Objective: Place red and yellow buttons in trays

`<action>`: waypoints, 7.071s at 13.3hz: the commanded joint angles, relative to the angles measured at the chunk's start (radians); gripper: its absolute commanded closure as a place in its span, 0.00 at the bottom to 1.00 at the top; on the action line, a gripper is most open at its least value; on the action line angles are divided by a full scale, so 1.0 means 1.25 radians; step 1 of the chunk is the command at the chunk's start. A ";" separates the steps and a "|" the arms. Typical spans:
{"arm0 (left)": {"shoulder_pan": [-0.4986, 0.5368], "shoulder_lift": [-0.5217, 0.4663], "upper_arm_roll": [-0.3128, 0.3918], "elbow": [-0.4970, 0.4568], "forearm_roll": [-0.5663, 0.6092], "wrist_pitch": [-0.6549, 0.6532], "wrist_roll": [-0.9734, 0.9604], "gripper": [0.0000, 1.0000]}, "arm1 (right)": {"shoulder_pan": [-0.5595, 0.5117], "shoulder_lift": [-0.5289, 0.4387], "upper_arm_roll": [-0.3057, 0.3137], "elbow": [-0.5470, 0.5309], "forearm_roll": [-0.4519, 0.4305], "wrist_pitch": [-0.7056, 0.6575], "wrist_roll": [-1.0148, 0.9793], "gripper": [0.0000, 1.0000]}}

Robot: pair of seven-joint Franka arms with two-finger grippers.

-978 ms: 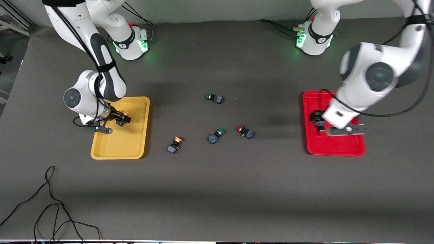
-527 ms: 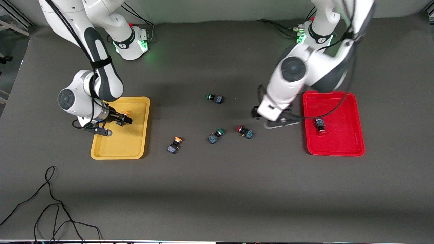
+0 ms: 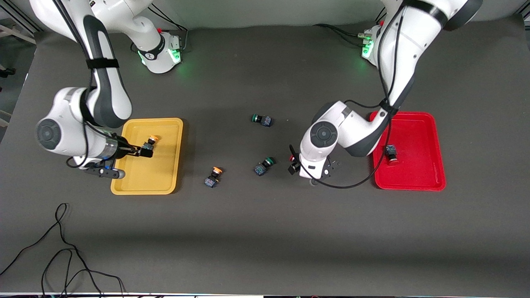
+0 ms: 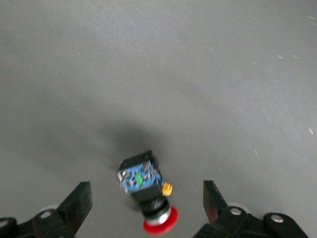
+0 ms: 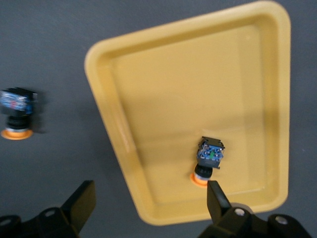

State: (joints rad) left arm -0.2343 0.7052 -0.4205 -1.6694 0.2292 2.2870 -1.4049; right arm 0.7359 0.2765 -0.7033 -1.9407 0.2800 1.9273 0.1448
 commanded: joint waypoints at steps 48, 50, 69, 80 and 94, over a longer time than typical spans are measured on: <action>0.572 -0.462 -0.008 0.014 -0.097 -0.585 1.229 0.00 | -0.176 -0.062 0.341 0.102 -0.142 -0.064 0.294 0.83; 0.570 -0.503 -0.008 0.021 -0.112 -0.607 1.232 0.00 | -0.176 -0.071 0.303 0.067 -0.142 -0.052 0.232 0.82; 0.174 -0.559 0.317 0.019 -0.189 -0.571 1.186 0.00 | -0.194 0.084 0.275 -0.289 -0.029 0.584 -0.019 0.00; 0.171 -0.562 0.317 0.022 -0.189 -0.589 1.177 0.00 | -0.240 -0.195 0.273 -0.157 -0.045 0.170 -0.019 0.00; 0.170 -0.563 0.316 0.020 -0.186 -0.578 1.135 0.00 | -0.429 -0.514 0.462 -0.049 -0.180 -0.213 0.004 0.00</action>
State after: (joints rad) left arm -0.0013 0.0232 -0.0426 -1.6385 0.0030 1.5650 0.0403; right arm 0.2169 -0.3030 -0.1477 -1.9910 0.0796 1.7070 0.1423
